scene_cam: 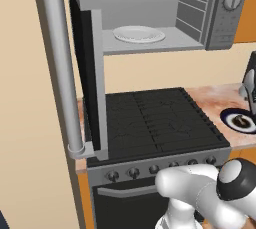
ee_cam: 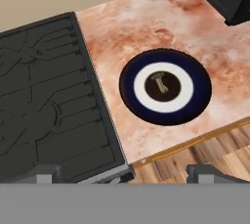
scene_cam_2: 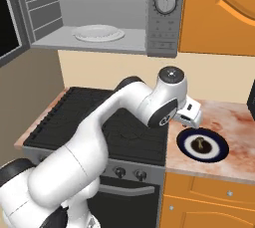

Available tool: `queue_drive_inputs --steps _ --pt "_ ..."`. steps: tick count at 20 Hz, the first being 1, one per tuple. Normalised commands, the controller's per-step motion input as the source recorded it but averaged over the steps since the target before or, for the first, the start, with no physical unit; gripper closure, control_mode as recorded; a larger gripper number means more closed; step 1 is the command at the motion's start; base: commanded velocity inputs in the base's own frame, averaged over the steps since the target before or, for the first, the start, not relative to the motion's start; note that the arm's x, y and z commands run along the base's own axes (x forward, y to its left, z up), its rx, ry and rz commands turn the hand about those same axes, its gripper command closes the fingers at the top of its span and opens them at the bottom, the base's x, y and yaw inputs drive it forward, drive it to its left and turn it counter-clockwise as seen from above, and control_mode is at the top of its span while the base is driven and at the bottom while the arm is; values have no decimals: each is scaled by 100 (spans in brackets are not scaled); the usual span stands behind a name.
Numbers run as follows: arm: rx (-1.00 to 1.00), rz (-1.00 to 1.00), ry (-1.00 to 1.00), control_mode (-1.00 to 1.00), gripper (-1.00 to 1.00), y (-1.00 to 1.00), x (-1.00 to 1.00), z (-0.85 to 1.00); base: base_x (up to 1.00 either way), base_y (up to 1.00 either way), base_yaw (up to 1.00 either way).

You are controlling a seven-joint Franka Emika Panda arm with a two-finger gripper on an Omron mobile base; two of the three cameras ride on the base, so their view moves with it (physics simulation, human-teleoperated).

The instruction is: Pick the mushroom from the counter and place it in the microwave. Then turn on the microwave.

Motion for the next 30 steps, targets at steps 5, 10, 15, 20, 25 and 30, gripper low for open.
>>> queue_drive_inputs --steps 5,10,15,20,25,30 --pt "0 -4 3 -100 -100 -31 29 -24 0 0 0" --pt "0 -1 1 -100 -100 -13 28 -22 0 0 0" --pt "0 -1 0 -100 -100 -12 24 -20 0 0 0" --pt "0 -1 1 -100 -100 -13 11 -29 0 0 0" --pt "0 -1 3 -100 -100 -17 17 -39 0 0 0" --pt "0 0 5 -100 -100 -14 19 -36 0 0 0"
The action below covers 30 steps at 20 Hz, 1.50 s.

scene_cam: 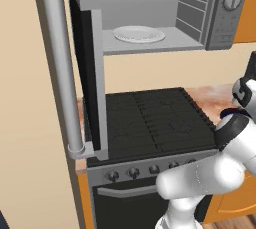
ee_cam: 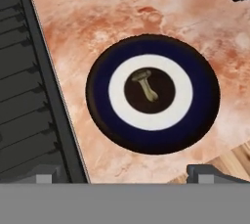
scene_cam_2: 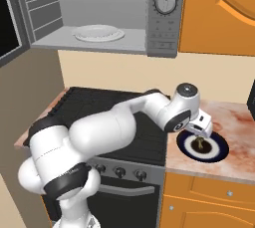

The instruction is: Pick the mushroom from the counter and place it in the microwave. Then turn on the microwave.

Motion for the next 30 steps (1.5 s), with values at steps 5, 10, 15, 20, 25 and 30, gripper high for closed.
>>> queue_drive_inputs --steps 5,10,15,20,25,30 --pt "0 0 3 -100 -100 -20 18 -27 0 0 0" --pt "0 0 1 -100 -100 -21 19 -21 0 0 0" --pt "0 0 1 -100 -100 -13 28 -14 0 0 0" --pt "0 0 3 -100 -100 -11 29 -17 0 0 0" --pt "0 0 5 -100 -100 -11 21 -19 0 0 0" --pt "0 0 5 -100 -100 -11 18 -16 0 0 0"
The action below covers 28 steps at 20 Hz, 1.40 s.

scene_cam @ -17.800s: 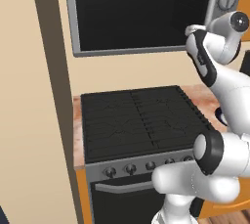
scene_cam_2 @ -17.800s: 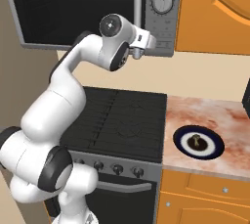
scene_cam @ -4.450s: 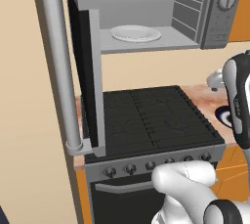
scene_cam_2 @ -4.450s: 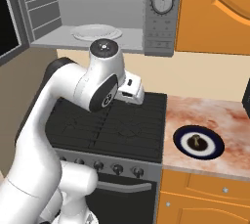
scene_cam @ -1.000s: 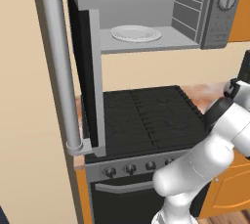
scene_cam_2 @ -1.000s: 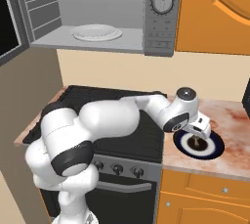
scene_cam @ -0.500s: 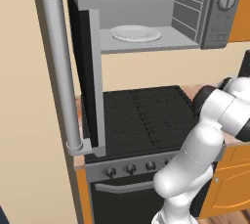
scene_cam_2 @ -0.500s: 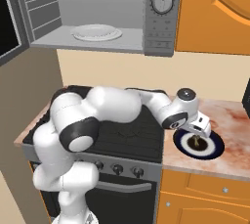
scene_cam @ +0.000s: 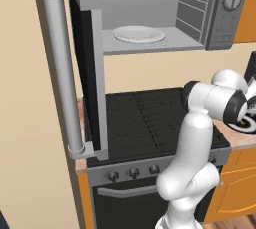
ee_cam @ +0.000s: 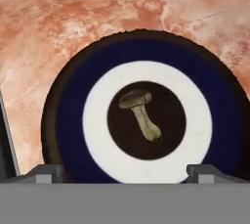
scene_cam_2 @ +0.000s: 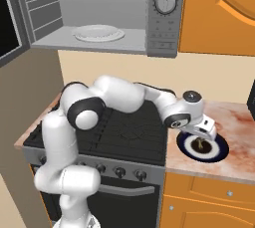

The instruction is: Pick the mushroom from the counter and place it in the microwave. Then turn on the microwave.

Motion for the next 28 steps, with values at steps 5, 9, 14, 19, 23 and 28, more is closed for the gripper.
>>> queue_drive_inputs --steps 5,9,14,19,23,28 --pt "0 0 5 -100 -100 -12 20 -15 0 0 0" --pt "0 0 6 -100 -100 -3 15 -14 0 0 0" --pt "0 0 7 -100 -100 0 17 -17 0 0 0" --pt "0 0 8 -100 -100 0 23 -22 0 0 0" --pt "0 0 6 -100 -100 0 19 -23 0 0 0" --pt "0 0 6 -100 -100 0 16 -22 0 0 0"
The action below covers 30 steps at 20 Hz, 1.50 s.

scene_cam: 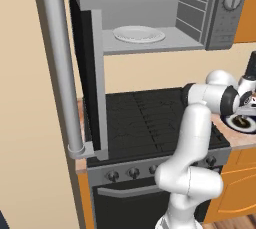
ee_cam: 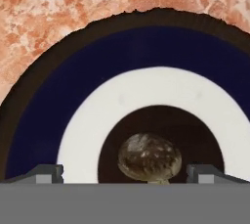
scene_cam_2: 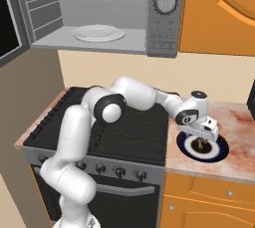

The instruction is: Pick the mushroom from the counter and place it in the microwave. Then turn on the microwave.

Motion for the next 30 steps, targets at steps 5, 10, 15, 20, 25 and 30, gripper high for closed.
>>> queue_drive_inputs --steps 5,10,15,20,25,30 --pt "0 0 5 -100 -100 0 8 -15 0 0 0" --pt "0 0 4 -100 -100 0 4 -12 0 0 0" --pt "0 0 4 -100 -100 -3 4 -13 0 0 0" --pt "1 0 4 -100 100 -2 0 -9 0 0 0" --pt "2 0 4 -100 100 0 0 -2 0 0 0" --pt "6 0 1 -100 100 0 0 0 0 0 0"
